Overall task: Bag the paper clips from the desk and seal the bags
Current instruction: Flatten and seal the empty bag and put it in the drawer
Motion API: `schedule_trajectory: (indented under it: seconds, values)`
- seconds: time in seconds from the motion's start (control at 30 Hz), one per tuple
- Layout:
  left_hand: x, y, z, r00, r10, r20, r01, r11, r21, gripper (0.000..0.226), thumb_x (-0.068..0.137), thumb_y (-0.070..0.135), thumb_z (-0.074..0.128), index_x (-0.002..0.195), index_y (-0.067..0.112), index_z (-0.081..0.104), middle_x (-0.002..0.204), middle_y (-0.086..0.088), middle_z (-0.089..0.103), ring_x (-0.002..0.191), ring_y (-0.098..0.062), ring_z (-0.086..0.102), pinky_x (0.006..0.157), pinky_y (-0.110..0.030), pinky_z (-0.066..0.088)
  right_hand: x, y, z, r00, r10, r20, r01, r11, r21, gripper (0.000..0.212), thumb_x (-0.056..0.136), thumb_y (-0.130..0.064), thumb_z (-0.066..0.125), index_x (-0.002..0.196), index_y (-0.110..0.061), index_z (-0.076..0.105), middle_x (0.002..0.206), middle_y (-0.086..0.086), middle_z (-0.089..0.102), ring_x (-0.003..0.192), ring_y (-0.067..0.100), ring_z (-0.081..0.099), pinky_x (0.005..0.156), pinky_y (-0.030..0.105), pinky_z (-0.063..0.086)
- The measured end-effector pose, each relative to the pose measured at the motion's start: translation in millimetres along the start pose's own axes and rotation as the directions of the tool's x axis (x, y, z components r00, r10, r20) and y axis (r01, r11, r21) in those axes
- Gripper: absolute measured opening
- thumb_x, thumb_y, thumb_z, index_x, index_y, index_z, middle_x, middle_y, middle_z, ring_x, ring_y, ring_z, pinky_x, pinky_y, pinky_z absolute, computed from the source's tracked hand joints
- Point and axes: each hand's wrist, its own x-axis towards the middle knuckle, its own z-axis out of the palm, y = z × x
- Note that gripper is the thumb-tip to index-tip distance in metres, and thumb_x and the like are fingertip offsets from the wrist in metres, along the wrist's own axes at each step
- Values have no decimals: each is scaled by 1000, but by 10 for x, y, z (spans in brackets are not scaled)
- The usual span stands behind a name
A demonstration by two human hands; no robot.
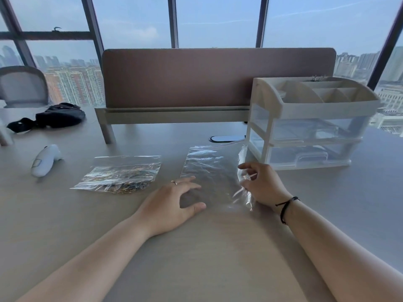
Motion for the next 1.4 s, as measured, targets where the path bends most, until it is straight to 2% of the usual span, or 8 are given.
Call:
schedule_trajectory:
  seconds: [0.2, 0.47, 0.67, 0.83, 0.97, 1.17, 1.3, 1.4]
  values:
    - [7, -125, -133, 974, -178, -139, 147, 968, -205, 37, 86, 45, 72, 121, 35, 67, 121, 14, 69, 106, -6, 65, 94, -24, 47, -133, -176, -29, 978, -6, 209, -48, 966, 253, 33, 78, 5, 73, 104, -13, 73, 89, 5, 72, 61, 7, 64, 66, 22, 56]
    - [9, -159, -117, 996, -78, -36, 77, 996, -49, 35, 86, 48, 71, 118, 35, 69, 146, 15, 52, 135, -4, 47, 111, -26, 35, -192, -195, -347, 781, -12, 624, -206, 939, 275, 22, 81, 0, 74, 101, -2, 67, 72, 10, 63, 56, 21, 58, 52, 29, 47]
    - [22, -164, -103, 999, -23, -39, 23, 1000, 9, 32, 88, 43, 70, 117, 29, 72, 134, 17, 62, 127, -2, 54, 100, -15, 36, -146, -195, -68, 956, 146, 254, -218, 933, 286, 16, 85, -25, 75, 93, -12, 72, 64, 7, 65, 38, 13, 51, 40, 22, 44]
    - [31, -152, -104, 1000, -14, -28, 14, 1000, -7, 31, 88, 44, 70, 114, 29, 73, 133, 15, 64, 128, -3, 54, 105, -21, 39, -111, -199, 110, 993, 92, 79, -107, 971, 215, 18, 85, -15, 73, 103, -19, 74, 86, 11, 77, 51, 19, 62, 47, 20, 48]
    - [34, -147, -127, 995, -70, -65, 65, 995, -75, 32, 88, 43, 71, 118, 32, 70, 137, 17, 59, 129, -4, 52, 101, -17, 34, -128, -207, 123, 997, 47, 53, -58, 975, 217, 30, 85, 1, 64, 101, -20, 75, 86, 10, 77, 57, 32, 63, 51, 29, 52]
    - [38, -129, -193, 970, -209, -122, 175, 954, -245, 55, 88, 42, 71, 139, 30, 53, 145, 11, 52, 131, -12, 51, 103, -24, 37, -148, -173, -38, 995, -12, 103, -27, 926, 377, 34, 85, 9, 64, 84, -21, 79, 88, 14, 76, 57, 14, 61, 54, 23, 50]
    - [69, -182, -201, 941, -325, -98, 276, 900, -337, 75, 87, 48, 71, 149, 32, 33, 150, 3, 46, 129, -17, 51, 109, -36, 41, -108, -115, -151, 985, -70, 157, -49, 762, 646, 39, 84, 18, 59, 72, -14, 78, 94, 25, 73, 75, 28, 59, 71, 33, 53]
    - [120, -174, -213, 895, -440, -76, 319, 749, -580, 88, 83, 43, 76, 154, 26, 27, 150, 3, 44, 131, -12, 50, 109, -33, 38, -106, -115, -214, 970, -110, 218, -109, 605, 789, 49, 83, 22, 51, 62, -15, 75, 81, 7, 76, 67, 18, 64, 58, 23, 55]
